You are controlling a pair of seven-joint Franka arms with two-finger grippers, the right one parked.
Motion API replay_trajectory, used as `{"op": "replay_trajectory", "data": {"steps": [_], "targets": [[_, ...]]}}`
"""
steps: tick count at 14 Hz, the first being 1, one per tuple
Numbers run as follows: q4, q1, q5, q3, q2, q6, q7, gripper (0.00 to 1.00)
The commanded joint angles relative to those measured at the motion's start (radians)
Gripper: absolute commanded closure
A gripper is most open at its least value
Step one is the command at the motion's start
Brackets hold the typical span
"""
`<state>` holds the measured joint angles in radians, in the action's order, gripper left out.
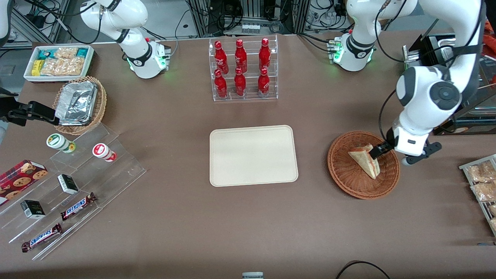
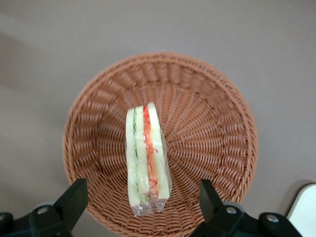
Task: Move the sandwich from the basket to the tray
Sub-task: 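Close the left gripper on the triangular sandwich and lift it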
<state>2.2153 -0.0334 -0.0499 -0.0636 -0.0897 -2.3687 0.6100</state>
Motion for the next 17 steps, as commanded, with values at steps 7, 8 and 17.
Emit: {"op": "replay_trajectory", "data": {"steps": [7, 8, 17], "targets": [[0.15, 0.004, -0.008, 0.002, -0.054, -0.229, 0.074, 0.0], [0.149, 0.003, -0.007, 0.002, -0.076, -0.248, 0.077, 0.0], [0.129, -0.006, -0.007, 0.002, -0.09, -0.288, 0.116, 1.0]]}}
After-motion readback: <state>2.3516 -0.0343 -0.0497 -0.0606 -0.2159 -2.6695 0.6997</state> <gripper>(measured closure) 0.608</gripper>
